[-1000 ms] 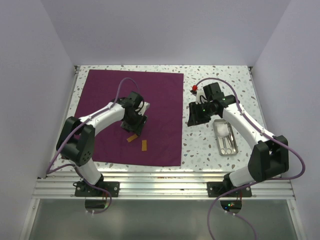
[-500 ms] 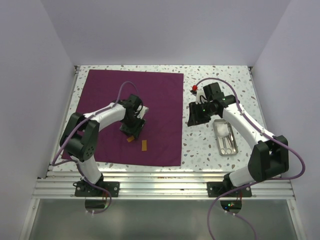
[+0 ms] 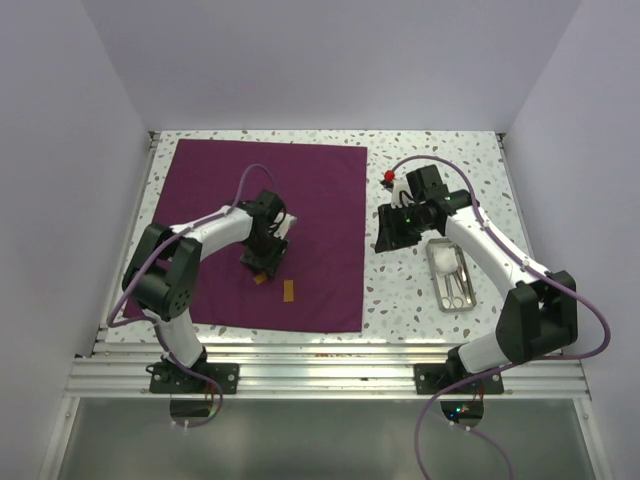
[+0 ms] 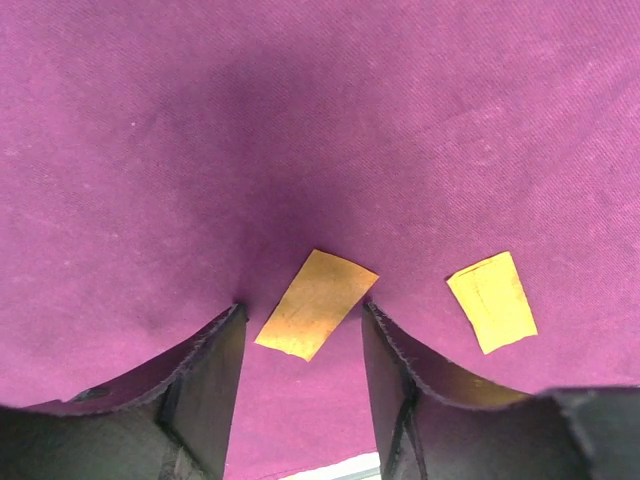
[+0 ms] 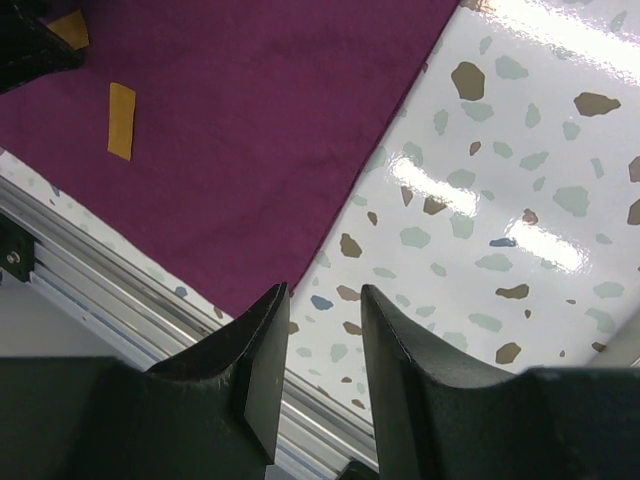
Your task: Prepare the surgical pack
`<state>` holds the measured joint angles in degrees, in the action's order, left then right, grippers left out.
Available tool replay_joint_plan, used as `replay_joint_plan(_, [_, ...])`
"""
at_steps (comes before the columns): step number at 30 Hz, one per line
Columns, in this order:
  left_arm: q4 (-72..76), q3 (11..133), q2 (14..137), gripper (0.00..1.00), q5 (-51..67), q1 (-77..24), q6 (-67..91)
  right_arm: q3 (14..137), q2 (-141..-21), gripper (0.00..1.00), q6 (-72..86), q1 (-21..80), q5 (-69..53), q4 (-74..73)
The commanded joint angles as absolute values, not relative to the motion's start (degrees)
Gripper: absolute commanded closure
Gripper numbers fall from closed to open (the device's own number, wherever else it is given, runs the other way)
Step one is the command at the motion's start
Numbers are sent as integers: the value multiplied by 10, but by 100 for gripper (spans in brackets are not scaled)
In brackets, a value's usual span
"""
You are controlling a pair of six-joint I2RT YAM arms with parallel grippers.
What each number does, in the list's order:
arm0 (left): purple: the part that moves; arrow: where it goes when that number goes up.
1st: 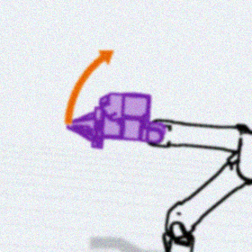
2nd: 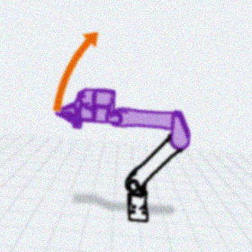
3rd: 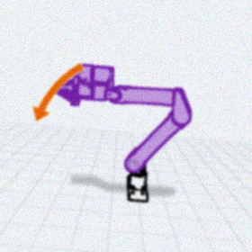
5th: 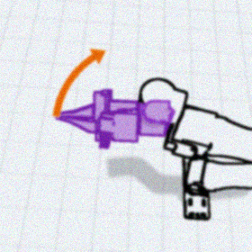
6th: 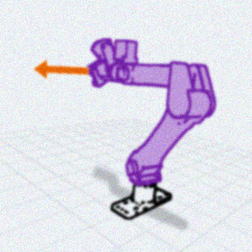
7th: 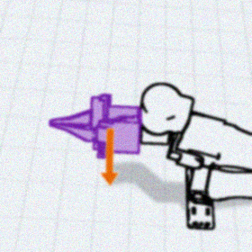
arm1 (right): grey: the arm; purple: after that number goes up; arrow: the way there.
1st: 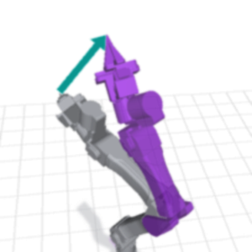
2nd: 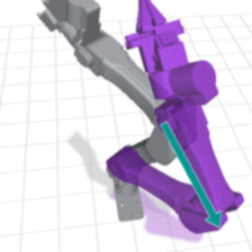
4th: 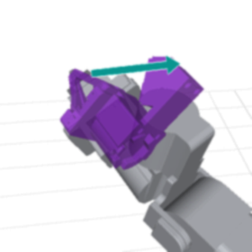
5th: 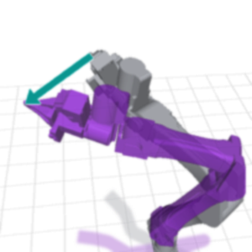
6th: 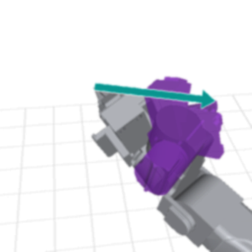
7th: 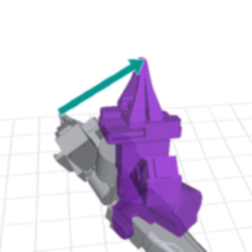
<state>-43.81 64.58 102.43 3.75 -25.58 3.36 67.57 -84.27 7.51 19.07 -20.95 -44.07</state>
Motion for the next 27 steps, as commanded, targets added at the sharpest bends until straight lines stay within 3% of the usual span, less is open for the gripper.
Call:
replay_joint_plan(1, [-424, 642, 1031, 48, 29, -252, 29, 685, -841, 61, 75, 192, -229, -427])
replay_joint_plan(15, [-425, 639, 1024, 62, 22, -252, 40, 682, -843, 62, 76, 192, -232, -425])
replay_joint_plan(27, [-457, 666, 996, 62, 15, -252, 62, 687, -850, 62, 83, 193, -244, -425])
